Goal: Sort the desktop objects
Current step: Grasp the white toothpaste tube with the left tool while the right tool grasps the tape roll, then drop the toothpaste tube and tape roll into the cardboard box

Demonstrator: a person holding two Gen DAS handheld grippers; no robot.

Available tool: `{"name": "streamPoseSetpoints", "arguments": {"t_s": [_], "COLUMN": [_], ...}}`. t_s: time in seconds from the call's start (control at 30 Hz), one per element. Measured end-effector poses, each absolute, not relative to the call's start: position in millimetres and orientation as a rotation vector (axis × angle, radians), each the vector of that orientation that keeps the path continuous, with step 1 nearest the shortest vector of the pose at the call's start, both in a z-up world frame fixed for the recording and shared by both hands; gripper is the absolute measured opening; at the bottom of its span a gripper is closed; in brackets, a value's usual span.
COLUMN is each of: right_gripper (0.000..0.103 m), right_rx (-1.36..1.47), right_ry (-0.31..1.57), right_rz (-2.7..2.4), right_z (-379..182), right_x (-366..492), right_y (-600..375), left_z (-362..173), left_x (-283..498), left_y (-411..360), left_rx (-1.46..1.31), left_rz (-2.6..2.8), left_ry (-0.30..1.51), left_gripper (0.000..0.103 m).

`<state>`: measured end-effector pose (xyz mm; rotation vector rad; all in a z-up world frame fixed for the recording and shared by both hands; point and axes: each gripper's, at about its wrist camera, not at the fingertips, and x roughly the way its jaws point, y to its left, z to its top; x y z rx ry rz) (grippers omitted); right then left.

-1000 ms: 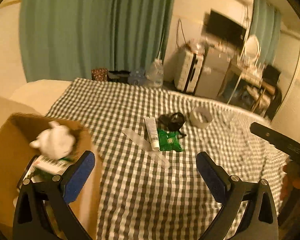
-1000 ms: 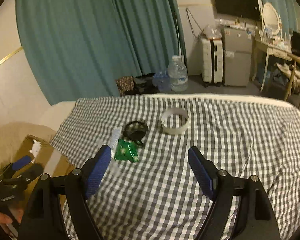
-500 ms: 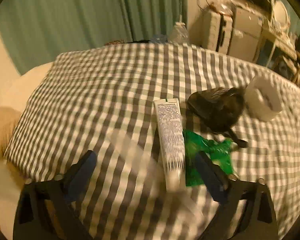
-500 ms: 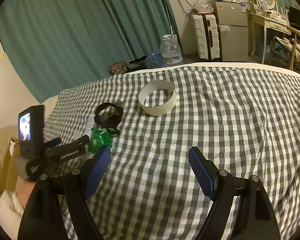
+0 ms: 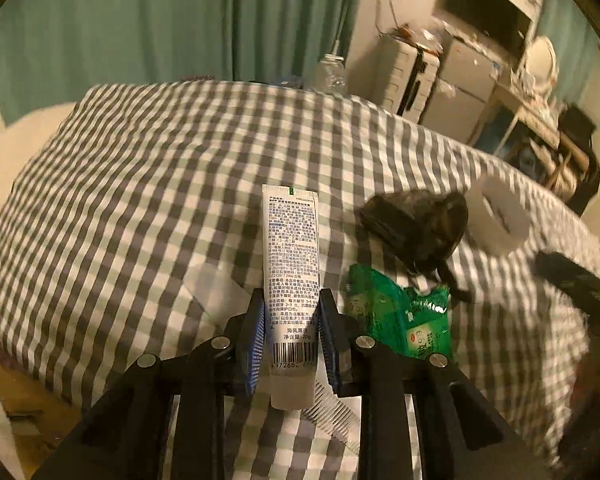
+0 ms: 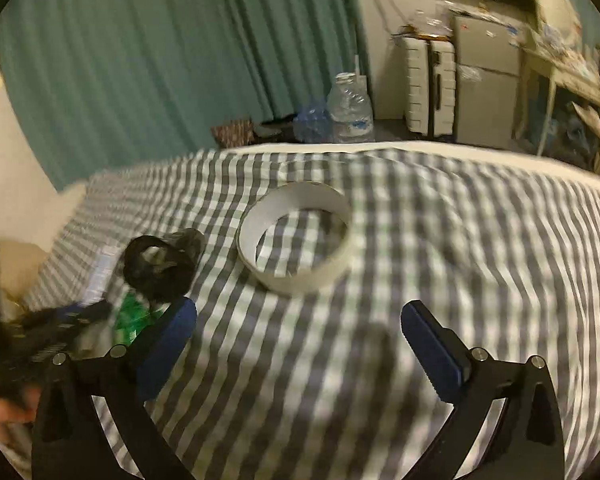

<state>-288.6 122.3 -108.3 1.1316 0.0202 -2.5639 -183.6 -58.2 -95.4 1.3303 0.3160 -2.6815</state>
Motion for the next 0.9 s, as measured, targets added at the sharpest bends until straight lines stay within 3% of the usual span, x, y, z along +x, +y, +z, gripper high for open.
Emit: {"name": "streamPoseSetpoints", "arguments": {"t_s": [0.13,0.27,0.3,0.4,0.63,0.73,0.9], "right_gripper": [0.103,0.101,0.082,0.082,0.082,0.082,0.082], "right_rx": [1.198,1.308,1.314,1.314,1.347,1.359,1.235], "right_ry": [0.128,0.081,0.071,-0.02,0.042,-0.069,-0.184], "right_rz": [-2.604,-2.577,-2.588,-2.585,-2.546,-2.52,-2.5], "right_z": [-120,-128,-127,-121,-118,-113,-46], "right_x": [-319,-342,-343,-330,-239,-186,-142], "right_y": [95,88,90,103,123,141,135], "left_z": [-85,-83,-82,-78,-50,-29,22], "left_x": [-177,-173,-173,-169,-135,-112,-69], "left_y": [-67,-65,-60,-59,-45,-37,-32], "left_rx": [1.288,1.29,1.292,1.303,1.255,1.215,1.108], "left_rz": [-2.712,-2.733,-2.734,-2.738,-2.787,-2.839,-2.909], "left_ry": [0.397,0.438,0.437,0.41,0.448,0.452,0.463], "left_gripper": [0.026,0.025,0.025,0.026,0.026,0.025,0.026]}}
